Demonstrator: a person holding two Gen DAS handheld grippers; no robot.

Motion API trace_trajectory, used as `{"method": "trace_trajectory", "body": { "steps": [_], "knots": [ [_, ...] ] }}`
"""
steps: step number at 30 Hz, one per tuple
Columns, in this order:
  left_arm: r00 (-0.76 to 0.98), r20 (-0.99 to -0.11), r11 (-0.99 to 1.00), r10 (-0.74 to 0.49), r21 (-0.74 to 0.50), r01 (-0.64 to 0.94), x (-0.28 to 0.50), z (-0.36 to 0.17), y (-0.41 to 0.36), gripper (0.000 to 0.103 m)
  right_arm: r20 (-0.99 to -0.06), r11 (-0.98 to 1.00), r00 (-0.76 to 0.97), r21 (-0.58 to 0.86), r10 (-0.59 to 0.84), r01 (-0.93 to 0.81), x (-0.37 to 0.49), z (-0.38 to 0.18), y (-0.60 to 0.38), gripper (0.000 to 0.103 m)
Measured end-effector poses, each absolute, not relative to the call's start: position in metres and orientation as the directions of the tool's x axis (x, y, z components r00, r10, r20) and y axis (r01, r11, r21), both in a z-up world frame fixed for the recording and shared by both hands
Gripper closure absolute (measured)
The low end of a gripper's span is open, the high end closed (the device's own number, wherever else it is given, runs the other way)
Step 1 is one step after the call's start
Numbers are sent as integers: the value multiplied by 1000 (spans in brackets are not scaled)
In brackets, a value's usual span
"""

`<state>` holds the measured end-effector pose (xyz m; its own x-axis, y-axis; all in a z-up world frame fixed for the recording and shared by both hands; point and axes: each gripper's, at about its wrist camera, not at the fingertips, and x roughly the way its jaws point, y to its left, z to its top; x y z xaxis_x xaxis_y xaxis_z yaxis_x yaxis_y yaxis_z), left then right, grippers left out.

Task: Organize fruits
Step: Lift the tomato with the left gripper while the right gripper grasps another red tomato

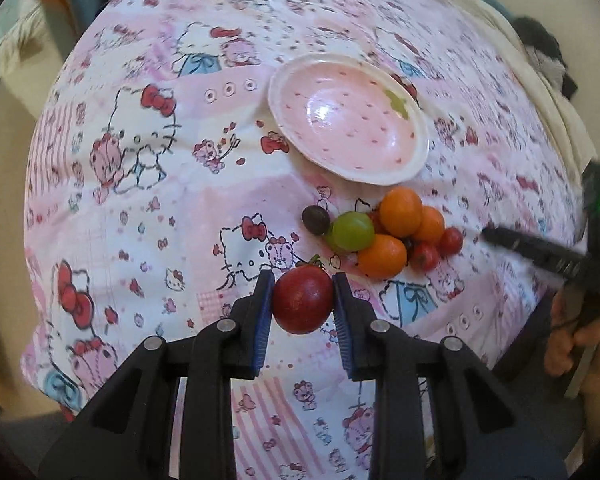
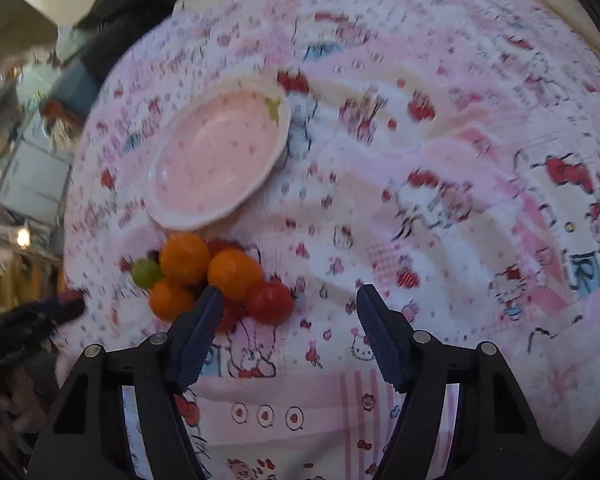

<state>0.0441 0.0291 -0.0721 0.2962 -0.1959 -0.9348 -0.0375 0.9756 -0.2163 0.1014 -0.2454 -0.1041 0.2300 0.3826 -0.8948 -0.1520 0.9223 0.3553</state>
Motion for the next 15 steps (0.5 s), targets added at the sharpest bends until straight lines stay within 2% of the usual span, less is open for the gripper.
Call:
{"method": "trace_trajectory", "body": {
  "steps": [4,7,15],
  "knots": [
    [308,-930,975,-200,-219,-26,43,-64,30,78,-921,924,183,296,343,-241,94,-118,-221,42],
    [310,-924,970,-222,-241,-24,42,-61,29,78,-942,922,201,192,270,-335,90,-124,-202,49],
    [327,-913,964,-246,-266,-17,40,-53,29,78,-961,904,200,94,192,-417,98,-138,-184,57]
  ]
}}
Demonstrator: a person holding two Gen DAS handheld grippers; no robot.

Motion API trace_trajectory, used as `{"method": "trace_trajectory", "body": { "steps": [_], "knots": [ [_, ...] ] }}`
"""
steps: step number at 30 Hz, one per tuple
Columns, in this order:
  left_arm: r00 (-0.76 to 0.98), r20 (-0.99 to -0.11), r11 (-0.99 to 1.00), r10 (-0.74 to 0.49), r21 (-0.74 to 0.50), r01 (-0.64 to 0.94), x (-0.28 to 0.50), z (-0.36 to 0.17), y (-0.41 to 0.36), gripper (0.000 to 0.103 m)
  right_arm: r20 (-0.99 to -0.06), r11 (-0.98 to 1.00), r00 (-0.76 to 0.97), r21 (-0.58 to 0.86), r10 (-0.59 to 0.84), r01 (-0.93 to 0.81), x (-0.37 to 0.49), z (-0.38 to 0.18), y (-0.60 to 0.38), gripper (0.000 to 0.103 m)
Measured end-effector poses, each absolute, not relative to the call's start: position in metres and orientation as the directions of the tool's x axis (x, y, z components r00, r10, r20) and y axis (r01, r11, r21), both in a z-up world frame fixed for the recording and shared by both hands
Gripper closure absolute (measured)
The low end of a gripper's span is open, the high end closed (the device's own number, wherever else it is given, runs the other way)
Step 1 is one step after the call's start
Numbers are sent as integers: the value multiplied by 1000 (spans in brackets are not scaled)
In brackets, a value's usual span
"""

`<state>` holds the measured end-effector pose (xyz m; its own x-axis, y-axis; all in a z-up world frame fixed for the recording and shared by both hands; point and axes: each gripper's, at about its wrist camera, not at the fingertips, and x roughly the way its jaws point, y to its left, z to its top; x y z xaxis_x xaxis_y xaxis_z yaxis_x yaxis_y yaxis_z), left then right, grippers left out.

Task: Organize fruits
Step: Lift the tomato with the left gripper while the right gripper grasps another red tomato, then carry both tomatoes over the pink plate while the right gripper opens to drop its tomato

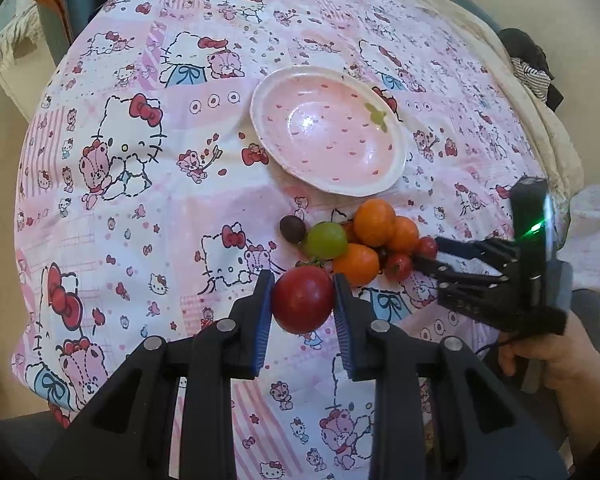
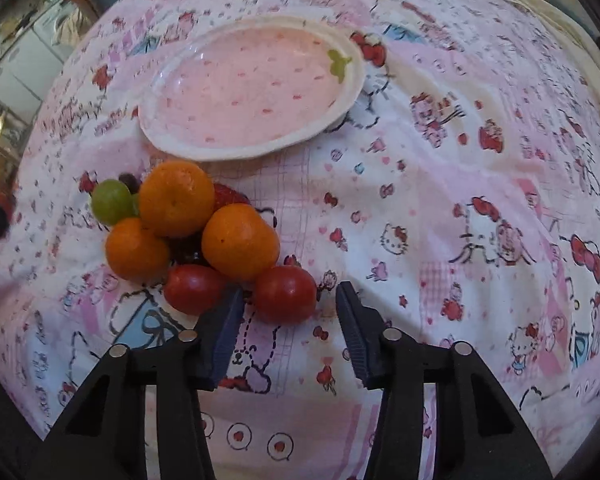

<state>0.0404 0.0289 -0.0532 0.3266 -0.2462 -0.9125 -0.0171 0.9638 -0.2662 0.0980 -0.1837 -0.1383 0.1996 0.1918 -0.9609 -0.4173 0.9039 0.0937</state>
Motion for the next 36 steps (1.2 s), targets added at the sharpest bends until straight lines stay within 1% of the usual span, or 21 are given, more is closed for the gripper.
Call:
{"method": "trace_trajectory", "body": {
  "steps": [3,4,5,11,17,20,24,29,36],
  "knots": [
    [331,-910,962,-249,-271,-21,40,-52,30,78,-967,892,189,68,168,-447,99,-145,-179,61],
    [331,-910,962,-249,-271,-20,40,-51,30,78,-966,889,195,63,167,-453,99,-145,-179,66],
    [331,-910,963,-248,-270,-19,40,-51,30,78,-966,886,201,55,164,-460,100,-145,-178,67],
    [336,-914,969,-228,-248,-17,41,-52,29,78,-960,890,202,87,195,-447,100,-140,-187,69],
    [345,-921,979,-180,-203,-29,43,-56,33,78,-938,911,246,135,244,-391,98,-121,-205,69],
    [356,-920,982,-162,-185,-32,42,-55,34,78,-921,918,266,181,284,-352,94,-113,-216,69],
    [390,-913,989,-117,-144,-40,42,-52,35,78,-877,915,328,244,350,-322,92,-93,-219,69],
    [433,-899,991,-59,-107,-86,43,-51,44,78,-808,899,415,302,418,-317,92,-65,-220,69],
    [480,-877,987,1,-77,-143,43,-48,56,78,-722,880,504,356,473,-316,89,-36,-232,69]
  ]
}}
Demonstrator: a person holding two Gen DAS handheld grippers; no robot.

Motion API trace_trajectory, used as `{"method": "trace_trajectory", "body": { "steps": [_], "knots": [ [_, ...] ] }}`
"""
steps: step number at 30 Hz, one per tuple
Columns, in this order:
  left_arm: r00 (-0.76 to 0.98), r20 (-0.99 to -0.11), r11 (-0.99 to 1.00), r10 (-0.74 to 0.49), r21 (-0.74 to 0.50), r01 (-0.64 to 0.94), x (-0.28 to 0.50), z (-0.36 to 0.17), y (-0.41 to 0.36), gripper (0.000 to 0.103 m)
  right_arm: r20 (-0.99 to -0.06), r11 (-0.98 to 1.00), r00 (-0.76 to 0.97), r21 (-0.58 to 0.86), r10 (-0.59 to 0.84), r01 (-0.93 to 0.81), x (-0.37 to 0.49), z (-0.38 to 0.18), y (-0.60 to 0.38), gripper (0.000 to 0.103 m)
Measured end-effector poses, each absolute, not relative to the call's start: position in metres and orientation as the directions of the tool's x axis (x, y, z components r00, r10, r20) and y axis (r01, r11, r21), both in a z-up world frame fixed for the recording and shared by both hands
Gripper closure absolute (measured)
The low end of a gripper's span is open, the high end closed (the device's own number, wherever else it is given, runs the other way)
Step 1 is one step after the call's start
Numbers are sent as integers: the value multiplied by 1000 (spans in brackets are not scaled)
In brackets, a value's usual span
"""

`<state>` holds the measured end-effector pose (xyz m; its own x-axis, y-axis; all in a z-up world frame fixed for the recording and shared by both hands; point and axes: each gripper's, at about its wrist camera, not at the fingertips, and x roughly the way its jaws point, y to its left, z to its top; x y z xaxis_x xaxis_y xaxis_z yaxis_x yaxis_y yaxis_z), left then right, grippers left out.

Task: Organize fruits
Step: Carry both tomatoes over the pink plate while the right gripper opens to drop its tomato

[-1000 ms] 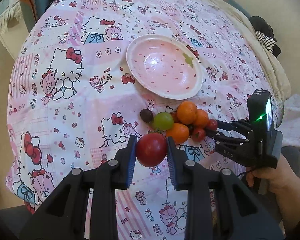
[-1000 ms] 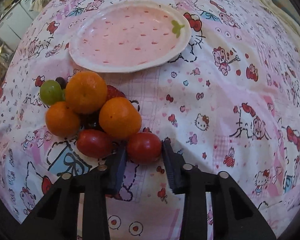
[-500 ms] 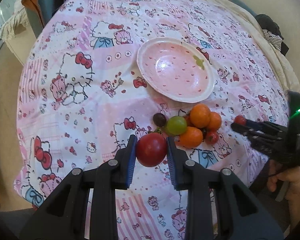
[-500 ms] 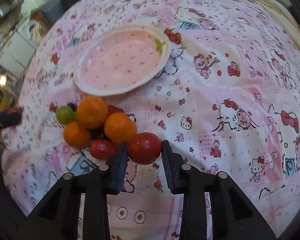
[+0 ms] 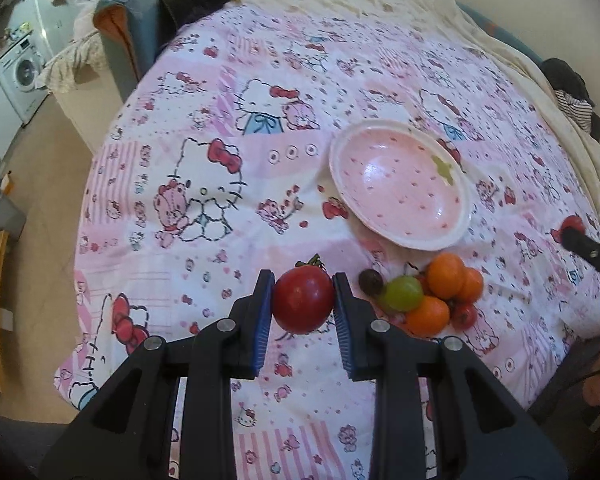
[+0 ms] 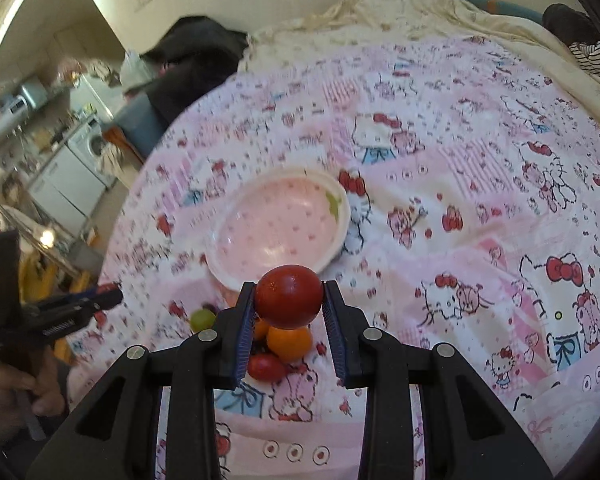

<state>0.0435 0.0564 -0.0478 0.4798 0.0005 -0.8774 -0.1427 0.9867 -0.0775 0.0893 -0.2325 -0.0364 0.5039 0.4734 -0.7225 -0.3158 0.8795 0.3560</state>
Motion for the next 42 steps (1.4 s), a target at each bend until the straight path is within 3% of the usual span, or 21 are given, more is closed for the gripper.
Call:
{"method": "trace_trajectory", "body": {
  "steps": [15,32,42],
  "knots": [
    [524,-851,986,42,-50,-160,56,-37,54,78,-646,853,557,408,522,-326,91,-12,-240,69],
    [548,-836,992,1,-70,-107,116,-22,44,78,-666,854,535,385,520,-351,157,-10,-225,69],
    [559,-829,998,16,-18,-56,167,-27,32,78,-703,857,492,391,514,-337,204,-30,-216,69]
  ]
}}
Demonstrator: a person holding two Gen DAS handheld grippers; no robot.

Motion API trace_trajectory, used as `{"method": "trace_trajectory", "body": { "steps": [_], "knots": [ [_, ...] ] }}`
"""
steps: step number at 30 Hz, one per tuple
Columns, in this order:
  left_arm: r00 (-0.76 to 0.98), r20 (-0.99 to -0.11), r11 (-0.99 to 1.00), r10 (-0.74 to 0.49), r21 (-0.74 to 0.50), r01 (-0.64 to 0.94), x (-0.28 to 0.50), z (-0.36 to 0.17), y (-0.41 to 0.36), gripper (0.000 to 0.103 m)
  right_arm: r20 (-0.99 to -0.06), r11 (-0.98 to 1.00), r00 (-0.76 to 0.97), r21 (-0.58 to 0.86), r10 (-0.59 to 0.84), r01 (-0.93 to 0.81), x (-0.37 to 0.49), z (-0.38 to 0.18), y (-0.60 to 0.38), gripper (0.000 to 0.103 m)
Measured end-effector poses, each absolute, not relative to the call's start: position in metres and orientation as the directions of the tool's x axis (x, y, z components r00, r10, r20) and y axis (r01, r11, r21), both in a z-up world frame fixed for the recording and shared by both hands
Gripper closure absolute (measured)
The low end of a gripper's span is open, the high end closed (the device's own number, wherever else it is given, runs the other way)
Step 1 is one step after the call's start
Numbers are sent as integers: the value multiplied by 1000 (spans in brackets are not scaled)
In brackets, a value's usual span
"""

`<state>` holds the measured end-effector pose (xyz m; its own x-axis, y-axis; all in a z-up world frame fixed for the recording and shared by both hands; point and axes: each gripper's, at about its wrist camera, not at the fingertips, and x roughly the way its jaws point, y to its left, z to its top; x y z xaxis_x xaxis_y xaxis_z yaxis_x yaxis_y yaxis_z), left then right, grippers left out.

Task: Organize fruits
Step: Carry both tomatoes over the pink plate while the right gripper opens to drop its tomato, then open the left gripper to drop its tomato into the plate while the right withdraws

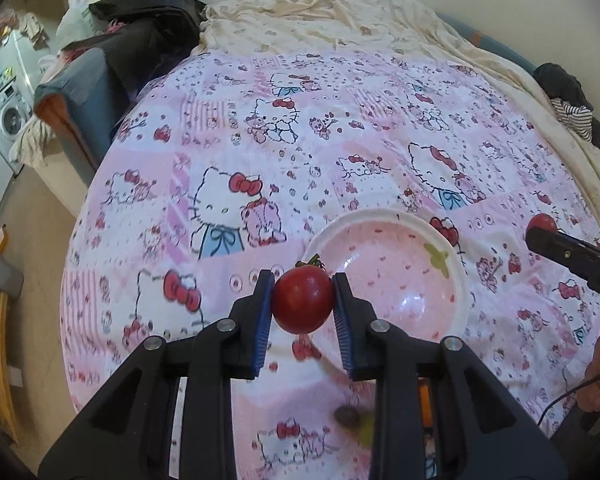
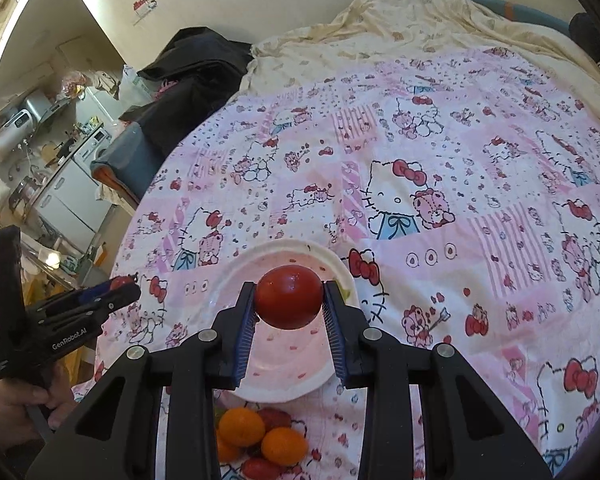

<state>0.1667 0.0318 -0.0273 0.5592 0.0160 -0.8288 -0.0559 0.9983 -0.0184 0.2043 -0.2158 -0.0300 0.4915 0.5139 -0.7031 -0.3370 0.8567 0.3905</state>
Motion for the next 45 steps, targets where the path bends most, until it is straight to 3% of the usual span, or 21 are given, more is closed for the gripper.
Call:
{"method": "trace_trajectory", "body": {
  "steps": [18,22,45],
  "knots": [
    [524,-849,996,73,88,4,246,-107,11,78,-803,864,348,376,484,-334,285,-107,-178,68],
    [500,-864,998,55,55,-15,256,-120,19,78,-824,869,310,381,474,-315,298,-127,-176,68],
    [502,-864,999,-25,-10,33,256,-123,15,76,-796,846,326,395,510,-359,296,-123,-168,66]
  ]
}}
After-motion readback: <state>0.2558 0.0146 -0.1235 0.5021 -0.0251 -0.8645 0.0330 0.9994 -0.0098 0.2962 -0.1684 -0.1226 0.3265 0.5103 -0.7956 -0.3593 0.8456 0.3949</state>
